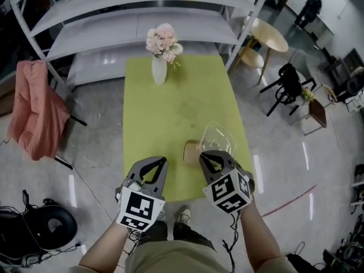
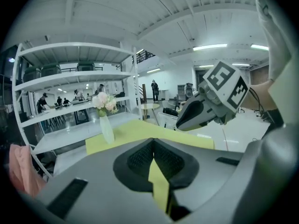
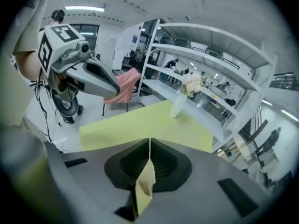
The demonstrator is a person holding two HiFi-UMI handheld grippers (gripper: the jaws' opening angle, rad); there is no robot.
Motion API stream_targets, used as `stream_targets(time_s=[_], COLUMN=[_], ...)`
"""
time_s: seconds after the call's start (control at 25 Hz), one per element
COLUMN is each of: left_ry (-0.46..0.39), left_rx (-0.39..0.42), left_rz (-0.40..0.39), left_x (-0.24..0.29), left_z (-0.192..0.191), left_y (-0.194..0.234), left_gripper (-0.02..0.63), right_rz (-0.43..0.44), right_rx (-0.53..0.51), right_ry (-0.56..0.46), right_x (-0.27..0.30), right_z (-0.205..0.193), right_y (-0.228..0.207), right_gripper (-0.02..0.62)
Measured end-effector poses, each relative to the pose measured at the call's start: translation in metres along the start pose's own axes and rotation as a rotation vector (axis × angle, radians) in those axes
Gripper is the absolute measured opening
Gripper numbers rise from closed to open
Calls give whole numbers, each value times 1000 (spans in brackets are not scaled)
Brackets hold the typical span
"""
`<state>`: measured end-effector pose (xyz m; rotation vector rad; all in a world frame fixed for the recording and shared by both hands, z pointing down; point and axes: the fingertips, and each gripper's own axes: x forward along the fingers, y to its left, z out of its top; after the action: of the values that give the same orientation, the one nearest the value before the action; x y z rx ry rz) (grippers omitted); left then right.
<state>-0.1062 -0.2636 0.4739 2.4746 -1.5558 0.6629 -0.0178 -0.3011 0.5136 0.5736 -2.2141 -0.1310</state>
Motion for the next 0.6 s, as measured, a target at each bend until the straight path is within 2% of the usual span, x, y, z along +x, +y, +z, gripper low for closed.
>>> stream_targets(time_s=[0.32, 0.6], left_ry=[-154, -331], left_rx=[93, 170], left_rz=[73, 111], left_x=[-58, -111], left_z=[87, 162], left_y=[8, 0], left_gripper=[6, 6], right_rz=[-171, -327], right_rx=[80, 188], right_ry=[-234, -463], right_x=[-108, -205], right_z=[68, 102], right_y=[-33, -49], right_gripper=[17, 18])
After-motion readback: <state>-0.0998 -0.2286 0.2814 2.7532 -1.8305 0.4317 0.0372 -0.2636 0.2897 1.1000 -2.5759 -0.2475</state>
